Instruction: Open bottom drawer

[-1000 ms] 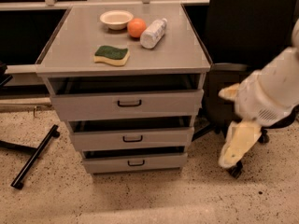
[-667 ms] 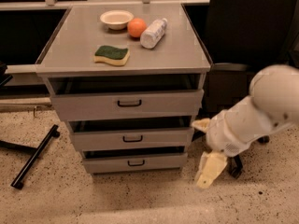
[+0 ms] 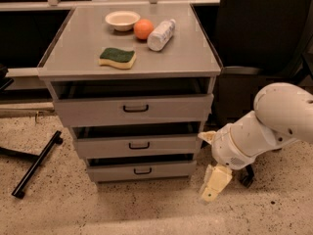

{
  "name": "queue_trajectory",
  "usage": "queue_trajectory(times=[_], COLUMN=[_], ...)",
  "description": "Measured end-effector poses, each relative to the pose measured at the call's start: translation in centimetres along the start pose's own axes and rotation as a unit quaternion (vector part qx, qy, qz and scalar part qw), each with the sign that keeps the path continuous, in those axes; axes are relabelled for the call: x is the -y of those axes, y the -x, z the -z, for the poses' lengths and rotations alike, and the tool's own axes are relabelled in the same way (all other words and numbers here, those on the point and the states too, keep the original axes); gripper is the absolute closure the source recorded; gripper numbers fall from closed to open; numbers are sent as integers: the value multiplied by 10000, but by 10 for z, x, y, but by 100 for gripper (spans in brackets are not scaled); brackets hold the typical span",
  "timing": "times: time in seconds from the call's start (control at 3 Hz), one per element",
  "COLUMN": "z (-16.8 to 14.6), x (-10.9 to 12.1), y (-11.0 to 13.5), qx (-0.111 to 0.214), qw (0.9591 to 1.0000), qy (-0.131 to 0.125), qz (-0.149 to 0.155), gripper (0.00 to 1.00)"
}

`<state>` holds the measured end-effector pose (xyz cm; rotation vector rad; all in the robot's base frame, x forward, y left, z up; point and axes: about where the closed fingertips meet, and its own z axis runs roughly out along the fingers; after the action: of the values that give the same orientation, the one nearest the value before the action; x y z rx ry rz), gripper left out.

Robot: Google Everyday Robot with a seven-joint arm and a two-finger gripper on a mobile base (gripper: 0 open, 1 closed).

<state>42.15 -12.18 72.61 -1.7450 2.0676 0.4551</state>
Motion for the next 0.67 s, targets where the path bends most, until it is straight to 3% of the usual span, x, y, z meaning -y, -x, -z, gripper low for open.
queue_trajectory(times=[0.33,0.67], z=[-28,-131], x=[5,-11], y=[-6,-29], qx=[233,403], qw=[9997,9987], qy=[-88,291], qz=[-62,-147], gripper=[0,0])
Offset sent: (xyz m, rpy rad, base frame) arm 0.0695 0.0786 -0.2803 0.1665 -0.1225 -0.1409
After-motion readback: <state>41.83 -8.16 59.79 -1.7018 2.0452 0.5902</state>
